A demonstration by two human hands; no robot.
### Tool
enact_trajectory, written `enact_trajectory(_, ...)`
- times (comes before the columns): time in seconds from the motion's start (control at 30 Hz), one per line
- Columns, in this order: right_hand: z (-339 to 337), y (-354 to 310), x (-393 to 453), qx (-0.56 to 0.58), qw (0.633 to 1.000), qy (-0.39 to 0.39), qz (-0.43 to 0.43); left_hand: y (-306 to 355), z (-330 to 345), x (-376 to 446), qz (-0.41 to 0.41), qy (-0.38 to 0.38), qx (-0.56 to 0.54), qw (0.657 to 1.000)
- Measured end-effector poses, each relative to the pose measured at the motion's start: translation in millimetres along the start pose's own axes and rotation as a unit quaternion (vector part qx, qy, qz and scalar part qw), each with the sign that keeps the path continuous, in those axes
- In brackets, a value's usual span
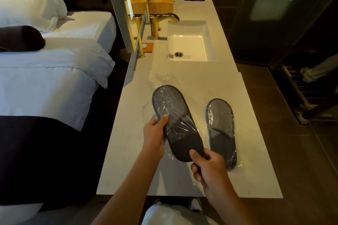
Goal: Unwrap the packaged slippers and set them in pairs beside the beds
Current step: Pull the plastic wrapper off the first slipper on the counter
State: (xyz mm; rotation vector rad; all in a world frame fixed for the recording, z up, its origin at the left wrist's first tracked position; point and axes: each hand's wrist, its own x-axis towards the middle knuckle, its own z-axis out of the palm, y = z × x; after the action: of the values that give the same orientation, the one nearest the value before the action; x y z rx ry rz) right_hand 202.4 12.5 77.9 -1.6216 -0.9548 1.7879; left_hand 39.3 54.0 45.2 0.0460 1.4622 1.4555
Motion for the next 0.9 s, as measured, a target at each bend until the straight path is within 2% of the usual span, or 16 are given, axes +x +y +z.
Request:
enact_trajectory(0.27, -9, 12, 1, 0.025, 0.999, -0.022, 0.033, 30, 14, 76, -0.017, -0.023, 0.013, 0.999)
enact_trajectory(0.47, -16, 19, 12, 0.017, 0.995, -0.036, 0.090, 50, 28, 134, 0.008, 0.003, 0.011, 1.000)
enact_trajectory(0.7, -16, 23, 16, 0.001, 0.991, -0.013, 0.132, 60, 26, 191, 0.030, 0.065, 0.110, 0.991)
enact_trajectory(0.9, -25, 27, 18, 0.001, 0.985, -0.026, 0.169, 67, 38, 218, 0.039, 0.050, 0.140, 0.988)
